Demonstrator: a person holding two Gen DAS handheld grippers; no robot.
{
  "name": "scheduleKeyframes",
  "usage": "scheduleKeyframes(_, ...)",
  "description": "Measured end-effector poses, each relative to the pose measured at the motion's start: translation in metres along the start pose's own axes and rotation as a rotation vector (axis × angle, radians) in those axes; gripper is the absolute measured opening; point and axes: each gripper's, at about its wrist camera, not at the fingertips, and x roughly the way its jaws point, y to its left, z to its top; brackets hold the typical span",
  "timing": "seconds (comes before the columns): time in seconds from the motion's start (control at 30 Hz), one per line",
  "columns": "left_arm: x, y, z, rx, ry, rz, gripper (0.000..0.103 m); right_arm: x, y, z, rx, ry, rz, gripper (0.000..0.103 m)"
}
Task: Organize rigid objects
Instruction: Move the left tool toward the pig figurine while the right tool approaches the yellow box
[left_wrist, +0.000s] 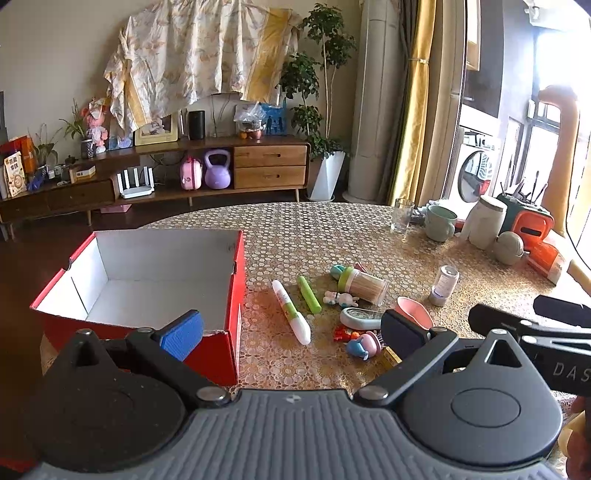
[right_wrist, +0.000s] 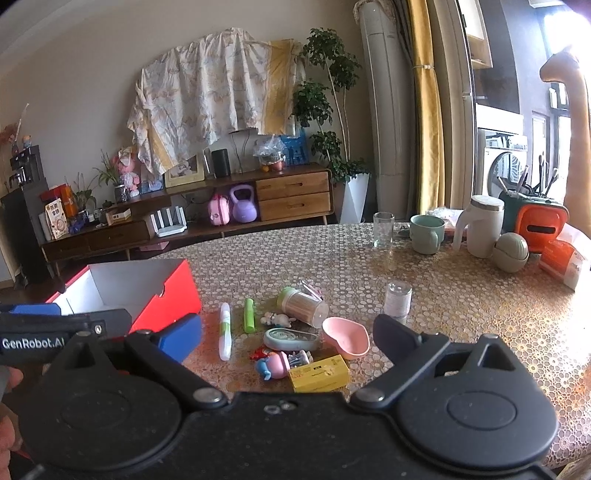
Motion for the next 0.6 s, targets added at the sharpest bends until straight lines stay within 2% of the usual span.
scheduleKeyframes(0.23, 0.01, 0.0, 0.006, 0.0, -0.006, -0.02, 0.103, 0.013, -0.012, 0.0, 0.013, 0.05, 0.034, 0.097)
scheduleKeyframes(0.47, 0.028, -0.002, 0.009, 0.008, 0.001, -0.021, 0.103, 0.031, -0.014, -0.004, -0.073, 0.1, 0.058, 0.098)
scheduleKeyframes(0.6, 0.046, -0.005, 0.008, 0.022, 0.032, -0.03, 0.103, 0.047, -0.016, -0.01, -0.11, 0.142, 0.083, 0.098)
